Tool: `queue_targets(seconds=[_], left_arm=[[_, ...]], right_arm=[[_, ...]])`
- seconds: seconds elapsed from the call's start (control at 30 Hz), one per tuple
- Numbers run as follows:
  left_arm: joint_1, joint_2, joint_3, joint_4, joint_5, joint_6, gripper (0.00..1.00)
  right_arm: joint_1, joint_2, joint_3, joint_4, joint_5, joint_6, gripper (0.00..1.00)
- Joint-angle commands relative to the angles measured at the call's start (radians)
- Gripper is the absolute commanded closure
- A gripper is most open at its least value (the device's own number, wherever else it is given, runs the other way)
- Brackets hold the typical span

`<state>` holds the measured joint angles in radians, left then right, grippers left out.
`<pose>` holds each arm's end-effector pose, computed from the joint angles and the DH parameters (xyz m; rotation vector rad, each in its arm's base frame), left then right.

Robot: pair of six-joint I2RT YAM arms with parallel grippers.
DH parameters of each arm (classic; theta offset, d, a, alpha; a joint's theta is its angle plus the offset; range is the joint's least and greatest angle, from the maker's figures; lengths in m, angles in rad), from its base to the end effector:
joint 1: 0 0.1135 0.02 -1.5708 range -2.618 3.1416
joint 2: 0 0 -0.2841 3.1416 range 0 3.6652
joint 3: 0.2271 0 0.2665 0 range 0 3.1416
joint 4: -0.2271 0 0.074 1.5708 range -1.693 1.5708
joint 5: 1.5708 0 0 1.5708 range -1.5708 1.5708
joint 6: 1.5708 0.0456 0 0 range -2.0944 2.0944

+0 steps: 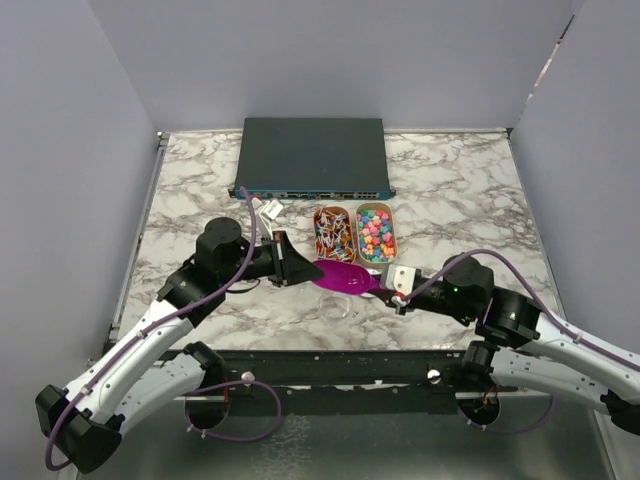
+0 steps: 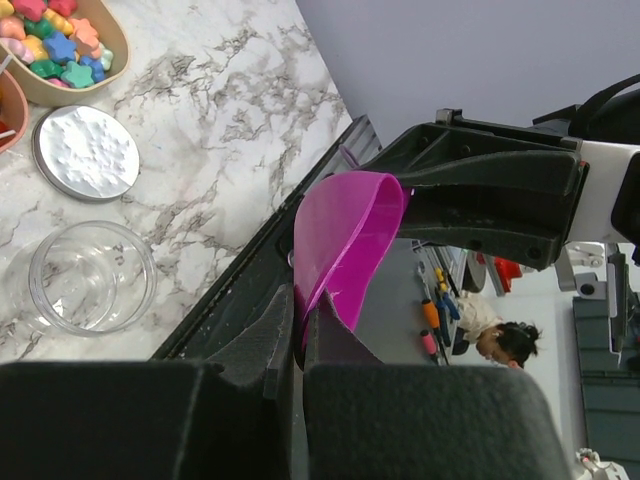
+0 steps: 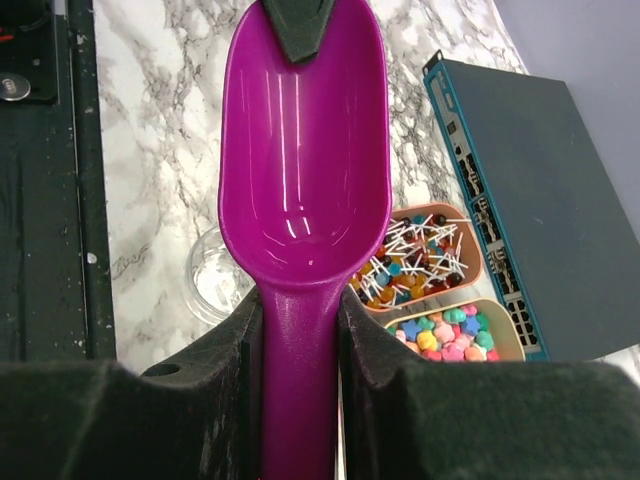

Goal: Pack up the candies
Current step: Pick up the spatula from the center of the board.

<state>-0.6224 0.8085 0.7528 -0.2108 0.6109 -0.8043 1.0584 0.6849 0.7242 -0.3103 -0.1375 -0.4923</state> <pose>0.1422 -0.1342 0.3351 0.3026 2.0671 -1.4992 0.0788 0.1529 0.3315 -1.3779 1.2661 0.5202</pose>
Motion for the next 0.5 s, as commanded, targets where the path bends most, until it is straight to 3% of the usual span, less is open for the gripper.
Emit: queue_targets(seconds=[0.0,0.47], left_arm=[[-0.002,-0.013,-0.009,0.013,0.006,-0.006,1.00],[-0.002,0.009,-0.009,0.058,0.050,-0.099,1.00]], right_arm=[[0.005,-0.015,0.005,0.133,-0.078,0.039,0.81],[0.004,-0.018,-0.016,0.170,-0.081,0.043,0.78]])
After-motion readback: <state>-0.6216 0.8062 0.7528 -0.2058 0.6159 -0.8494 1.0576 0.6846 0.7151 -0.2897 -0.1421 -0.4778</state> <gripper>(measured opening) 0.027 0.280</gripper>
